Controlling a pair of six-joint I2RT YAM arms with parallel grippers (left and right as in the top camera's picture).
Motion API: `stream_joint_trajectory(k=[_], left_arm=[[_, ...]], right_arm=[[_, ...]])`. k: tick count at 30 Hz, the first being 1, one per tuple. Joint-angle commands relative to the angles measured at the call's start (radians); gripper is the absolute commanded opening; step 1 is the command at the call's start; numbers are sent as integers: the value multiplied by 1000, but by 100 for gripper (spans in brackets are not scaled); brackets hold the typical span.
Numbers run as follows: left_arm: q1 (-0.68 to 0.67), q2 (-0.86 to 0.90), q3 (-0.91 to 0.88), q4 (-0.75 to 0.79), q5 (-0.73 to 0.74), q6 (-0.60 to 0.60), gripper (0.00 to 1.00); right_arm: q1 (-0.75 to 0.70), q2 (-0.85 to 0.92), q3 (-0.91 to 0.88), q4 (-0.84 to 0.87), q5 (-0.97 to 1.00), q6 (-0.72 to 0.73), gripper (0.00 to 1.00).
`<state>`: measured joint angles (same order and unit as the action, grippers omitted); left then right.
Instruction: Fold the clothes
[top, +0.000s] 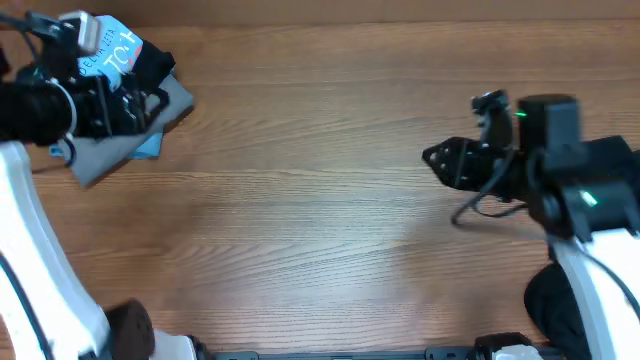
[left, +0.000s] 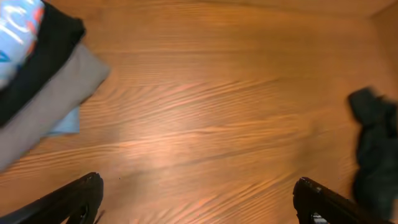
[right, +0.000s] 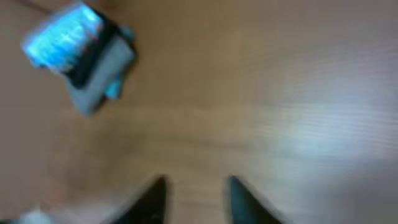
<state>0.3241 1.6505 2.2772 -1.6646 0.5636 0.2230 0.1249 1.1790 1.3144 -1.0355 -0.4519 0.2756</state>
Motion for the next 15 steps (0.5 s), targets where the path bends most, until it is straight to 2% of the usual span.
stream_joint_trajectory(k=[1, 2, 3, 4, 9, 15], left_arm=[[-111, -188, 8, -7, -255, -81, 100], [-151, -234, 8, -5, -302, -100, 100], [-177, -262, 8, -5, -335, -113, 100], [-212, -300, 8, -5, -383, -137, 100], [-282, -420, 6, -25, -518, -270, 100], [-282, -489, -10, -22, -505, -286, 100]], right_arm=[[-2, -133, 76, 29, 88, -23, 61], [-2, -167, 77, 50, 101, -22, 79], [-2, -185, 77, 60, 107, -23, 86], [-2, -205, 77, 70, 111, -22, 100], [-2, -236, 76, 79, 111, -14, 100], [-2, -213, 76, 37, 111, -14, 100]])
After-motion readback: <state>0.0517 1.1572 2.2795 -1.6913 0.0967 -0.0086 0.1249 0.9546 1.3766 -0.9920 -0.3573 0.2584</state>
